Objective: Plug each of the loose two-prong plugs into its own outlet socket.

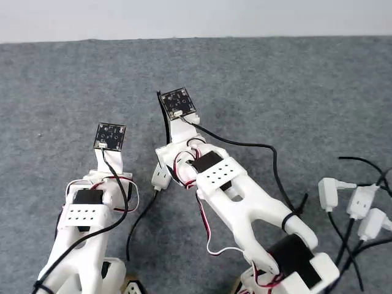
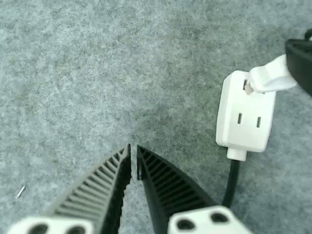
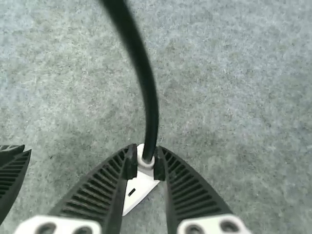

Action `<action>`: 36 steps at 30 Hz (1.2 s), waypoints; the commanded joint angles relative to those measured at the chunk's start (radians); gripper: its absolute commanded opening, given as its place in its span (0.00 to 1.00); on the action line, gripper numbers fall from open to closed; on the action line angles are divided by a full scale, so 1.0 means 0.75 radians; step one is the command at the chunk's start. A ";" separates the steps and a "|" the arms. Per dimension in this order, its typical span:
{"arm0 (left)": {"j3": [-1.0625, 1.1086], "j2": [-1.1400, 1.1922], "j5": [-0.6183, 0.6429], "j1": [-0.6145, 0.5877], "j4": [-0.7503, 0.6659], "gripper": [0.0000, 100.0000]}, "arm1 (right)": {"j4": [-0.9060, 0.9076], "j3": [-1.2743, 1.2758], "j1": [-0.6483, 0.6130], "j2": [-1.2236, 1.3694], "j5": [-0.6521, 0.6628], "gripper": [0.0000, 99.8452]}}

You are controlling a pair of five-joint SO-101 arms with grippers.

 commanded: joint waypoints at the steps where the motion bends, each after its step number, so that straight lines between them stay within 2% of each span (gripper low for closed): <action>1: -0.064 -0.023 0.012 -0.010 0.000 0.02 | -0.024 0.004 -0.021 -0.005 -0.014 0.01; 14: -0.064 -0.023 0.014 -0.014 0.002 0.02 | -0.011 0.008 -0.001 -0.005 -0.068 0.01; 18: -0.064 -0.023 0.014 -0.014 0.002 0.02 | 0.044 0.002 0.001 -0.005 -0.174 0.01; 36: -0.062 -0.023 0.014 -0.016 0.002 0.02 | 0.015 0.006 0.064 -0.007 -0.182 0.01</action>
